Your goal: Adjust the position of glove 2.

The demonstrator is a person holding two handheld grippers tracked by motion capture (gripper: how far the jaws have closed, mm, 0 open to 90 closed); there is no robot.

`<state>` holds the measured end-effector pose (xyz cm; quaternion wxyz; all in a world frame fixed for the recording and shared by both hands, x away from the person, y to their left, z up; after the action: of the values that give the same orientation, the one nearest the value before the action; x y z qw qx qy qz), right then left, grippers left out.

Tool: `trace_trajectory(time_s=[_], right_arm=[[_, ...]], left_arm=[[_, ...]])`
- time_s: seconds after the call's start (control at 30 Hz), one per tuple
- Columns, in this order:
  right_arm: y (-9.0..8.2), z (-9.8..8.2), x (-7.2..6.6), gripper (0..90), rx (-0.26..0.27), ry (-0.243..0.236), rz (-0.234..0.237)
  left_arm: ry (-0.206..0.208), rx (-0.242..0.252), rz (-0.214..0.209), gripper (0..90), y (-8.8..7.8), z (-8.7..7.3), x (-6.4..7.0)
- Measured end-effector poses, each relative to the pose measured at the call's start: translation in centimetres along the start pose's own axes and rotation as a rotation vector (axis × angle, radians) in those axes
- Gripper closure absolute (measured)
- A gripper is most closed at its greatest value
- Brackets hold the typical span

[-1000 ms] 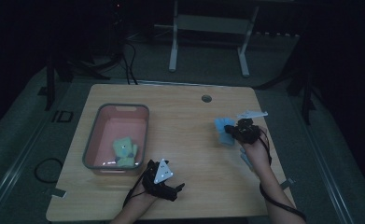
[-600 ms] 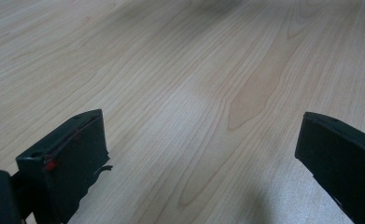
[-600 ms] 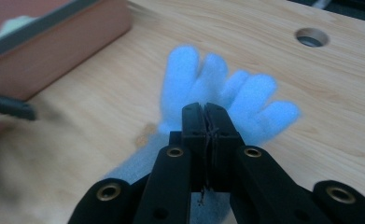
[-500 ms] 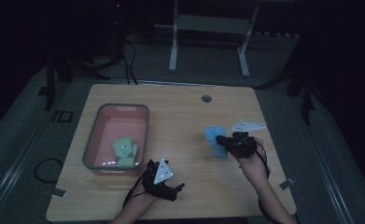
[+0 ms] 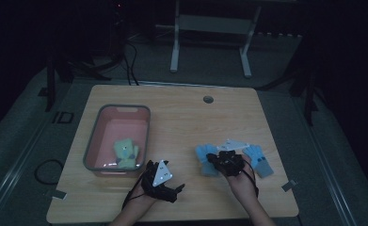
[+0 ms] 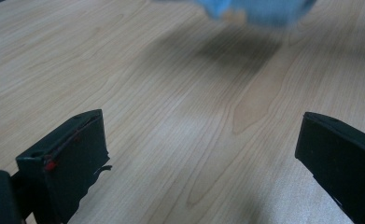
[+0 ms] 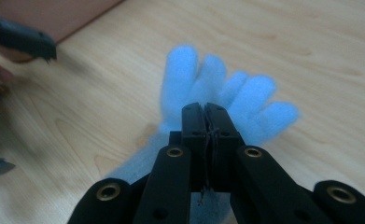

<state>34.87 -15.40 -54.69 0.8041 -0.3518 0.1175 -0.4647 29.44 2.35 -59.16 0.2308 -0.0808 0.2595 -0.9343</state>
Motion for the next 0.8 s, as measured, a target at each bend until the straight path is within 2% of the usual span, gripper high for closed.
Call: trace_trajectory(time_s=[0.13,0.33,0.37,0.43,0.5,0.63,0.8], right_arm=[[1.1,-0.6,-0.7,87.5,-0.024,-0.017,-0.004],[2.8,-2.0,-1.0,86.5,-0.065,-0.04,-0.005],[3.0,-2.2,-1.0,85.1,-0.068,-0.037,0.006],[3.5,-2.7,-1.0,75.3,-0.084,-0.071,-0.01],[3.9,-3.2,-1.1,70.2,-0.09,-0.081,-0.009],[4.0,-3.2,-1.0,67.0,-0.084,-0.073,-0.003],[3.1,-2.5,-0.6,63.7,-0.057,-0.067,0.006]], left_arm=[[-0.001,-0.001,-0.007,2.4,0.0,-0.1,0.1],[-0.005,0.002,-0.012,2.4,0.0,-0.1,0.1],[-0.005,0.0,-0.011,2.4,0.0,-0.1,0.1],[-0.004,0.0,-0.009,2.4,-0.1,-0.1,0.0],[-0.006,0.002,-0.01,2.4,-0.1,-0.2,0.0],[-0.007,-0.002,-0.012,2.4,0.0,-0.3,0.0],[-0.007,-0.004,-0.019,2.4,0.0,-0.3,0.1]])
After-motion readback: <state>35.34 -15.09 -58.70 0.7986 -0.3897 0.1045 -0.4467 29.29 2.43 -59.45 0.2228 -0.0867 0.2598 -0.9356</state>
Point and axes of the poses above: each handheld gripper's, and its own axes: y roughly forward along the jaws, z roughly out of its top, x roughly to its right, the point moved 7 cm from there along y, roughly forward along the jaws, and after that the axes turned 13 degrees about -z, right-handed, at the moved point
